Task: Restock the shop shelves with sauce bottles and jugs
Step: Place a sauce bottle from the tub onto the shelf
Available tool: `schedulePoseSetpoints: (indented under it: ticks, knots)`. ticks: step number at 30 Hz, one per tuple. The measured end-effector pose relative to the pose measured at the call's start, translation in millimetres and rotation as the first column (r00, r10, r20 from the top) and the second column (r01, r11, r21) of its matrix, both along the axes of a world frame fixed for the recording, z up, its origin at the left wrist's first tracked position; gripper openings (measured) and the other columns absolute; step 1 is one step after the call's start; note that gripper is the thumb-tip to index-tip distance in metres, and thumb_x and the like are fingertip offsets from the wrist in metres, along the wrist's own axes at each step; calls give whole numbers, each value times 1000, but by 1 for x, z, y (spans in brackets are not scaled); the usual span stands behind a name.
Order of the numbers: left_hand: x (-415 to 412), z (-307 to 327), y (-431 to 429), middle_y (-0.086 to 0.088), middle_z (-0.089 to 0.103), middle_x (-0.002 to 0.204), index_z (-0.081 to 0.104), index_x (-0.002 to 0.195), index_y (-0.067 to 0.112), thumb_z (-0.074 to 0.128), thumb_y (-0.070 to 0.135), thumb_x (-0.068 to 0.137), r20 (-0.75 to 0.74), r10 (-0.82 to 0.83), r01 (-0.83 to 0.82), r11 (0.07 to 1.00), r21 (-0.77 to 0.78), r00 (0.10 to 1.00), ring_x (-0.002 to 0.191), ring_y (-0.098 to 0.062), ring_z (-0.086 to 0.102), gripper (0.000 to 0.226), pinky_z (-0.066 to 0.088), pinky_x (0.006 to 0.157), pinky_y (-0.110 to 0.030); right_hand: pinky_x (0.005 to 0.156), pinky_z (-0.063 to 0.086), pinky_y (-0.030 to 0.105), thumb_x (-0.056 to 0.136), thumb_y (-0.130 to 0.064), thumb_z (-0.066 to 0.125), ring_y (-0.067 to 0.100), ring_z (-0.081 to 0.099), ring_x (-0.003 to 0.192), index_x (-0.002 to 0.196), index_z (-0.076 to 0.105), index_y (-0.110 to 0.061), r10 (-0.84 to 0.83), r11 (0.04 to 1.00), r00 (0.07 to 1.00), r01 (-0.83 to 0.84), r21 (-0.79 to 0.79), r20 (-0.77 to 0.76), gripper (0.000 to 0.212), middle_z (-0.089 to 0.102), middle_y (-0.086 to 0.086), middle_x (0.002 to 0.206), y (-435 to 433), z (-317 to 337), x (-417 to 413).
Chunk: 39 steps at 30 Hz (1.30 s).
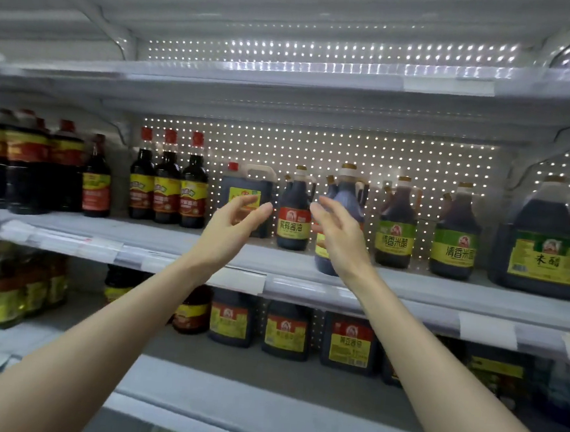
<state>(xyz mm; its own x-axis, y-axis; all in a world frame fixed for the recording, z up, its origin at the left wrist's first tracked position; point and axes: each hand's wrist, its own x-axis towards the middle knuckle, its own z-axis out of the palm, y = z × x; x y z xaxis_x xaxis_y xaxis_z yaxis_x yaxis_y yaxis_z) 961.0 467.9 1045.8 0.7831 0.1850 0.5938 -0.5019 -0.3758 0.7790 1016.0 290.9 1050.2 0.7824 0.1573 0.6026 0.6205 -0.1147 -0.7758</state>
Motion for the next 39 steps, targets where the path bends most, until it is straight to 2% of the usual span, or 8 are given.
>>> schedulePoseSetpoints:
  ticks: [6,14,17,21,26,29,33,39]
  knots:
    - [-57,-15,72,6,62,116,47,136,22,56,58,79,-9,85,-85,996,8,996,111,-12,58,68,47,98,-36,101,46,40,95,-42,53,18,56,116,136,49,-22,125,992,992,-125,7,14,47,59,0,125,70,-3,-43]
    - [-163,-42,224,7,58,124,44,137,33,58,73,72,-67,198,-198,980,3,978,116,-12,55,78,45,98,-36,101,47,37,94,-43,54,16,57,115,135,50,-22,260,965,965,-259,40,-41,46,59,-7,116,226,-28,-122]
    - [-211,-50,290,6,59,123,46,137,31,60,67,78,-62,236,-236,972,5,970,114,-11,56,71,45,101,-41,99,47,38,95,-42,53,18,57,116,135,50,-22,302,953,952,-299,50,-56,46,60,-7,115,295,-37,-162]
    - [-273,-59,370,6,61,118,47,138,25,57,56,78,-46,298,-297,954,33,954,106,-7,59,68,49,85,-26,100,47,38,95,-42,53,18,57,116,134,50,-21,366,931,928,-365,29,-74,44,59,-16,106,386,-48,-209]
    - [-328,-59,458,8,62,114,46,137,24,62,47,86,-30,389,-388,921,37,921,104,-6,60,57,47,78,-21,99,48,42,93,-47,54,17,59,113,132,52,-24,416,909,908,-416,6,-44,45,62,0,124,487,-45,-249]
    - [-349,-57,507,9,62,114,46,138,24,61,48,87,-16,435,-434,900,23,900,105,-5,59,59,48,84,-24,99,48,43,91,-51,54,17,58,114,131,53,-26,464,885,885,-465,-15,-27,47,60,-1,126,541,-43,-264]
    - [-363,-61,563,8,61,115,44,137,26,56,50,83,-31,472,-472,881,15,881,105,-5,59,60,45,79,-18,98,49,39,95,-43,52,16,59,113,132,52,-23,500,865,866,-500,-36,-23,42,61,0,125,606,-44,-271]
    - [-350,-77,652,12,61,110,45,135,26,56,48,85,-32,493,-492,870,32,870,100,-2,59,56,48,81,-20,92,51,34,95,-41,53,10,65,99,130,53,-21,530,848,848,-530,-11,-27,40,64,-6,113,699,-64,-258]
